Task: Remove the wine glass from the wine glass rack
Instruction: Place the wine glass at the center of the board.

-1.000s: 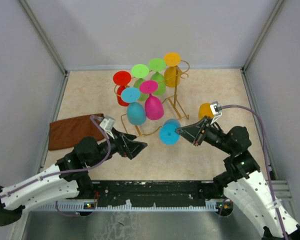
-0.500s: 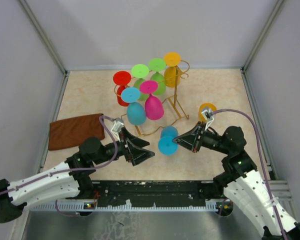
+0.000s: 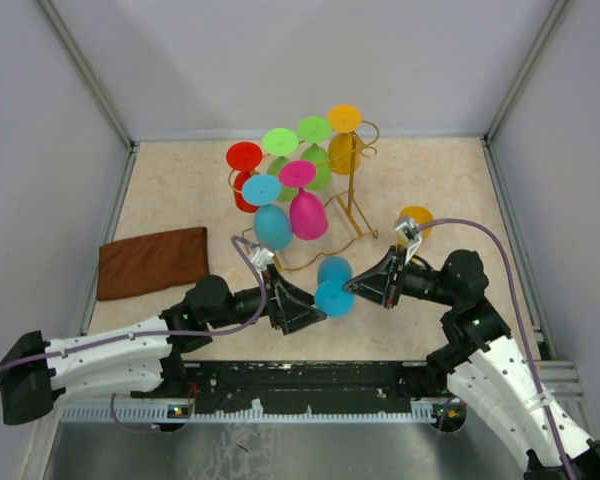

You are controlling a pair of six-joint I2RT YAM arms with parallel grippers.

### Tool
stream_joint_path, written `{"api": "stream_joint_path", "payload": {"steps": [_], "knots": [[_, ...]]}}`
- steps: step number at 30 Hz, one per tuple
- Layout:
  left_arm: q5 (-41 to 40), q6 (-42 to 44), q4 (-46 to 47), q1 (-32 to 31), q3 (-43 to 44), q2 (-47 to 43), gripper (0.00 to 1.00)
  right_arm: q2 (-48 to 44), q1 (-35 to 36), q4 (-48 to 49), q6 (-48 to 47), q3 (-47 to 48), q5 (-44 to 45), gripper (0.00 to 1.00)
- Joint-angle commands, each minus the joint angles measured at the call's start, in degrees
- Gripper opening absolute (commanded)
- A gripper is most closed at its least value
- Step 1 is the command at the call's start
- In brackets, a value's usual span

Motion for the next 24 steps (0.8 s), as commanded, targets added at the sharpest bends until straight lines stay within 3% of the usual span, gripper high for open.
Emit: {"api": "stream_joint_path", "payload": {"steps": [1,9,15,24], "knots": [[2.4,1.1,4.9,-1.5,2.8,3.7,0.76,1.6,0.6,3.7,-0.6,0.6,-1.9,0.0],[2.4,1.4,4.3,-1.4,3.3,4.7,0.68,3.5,0.6,5.8,0.3,0.5,-2.8,0.0],[5.3,0.5,7.8,-1.5,3.8,9.0,0.62,2.9,0.6,6.0,-0.3,-0.4,-2.8,0.0],[2.5,-0.2,13.9,-1.6,0.5,9.1,0.5,2.8,0.6,6.8,-0.3,-0.7,-2.8,0.0]]}}
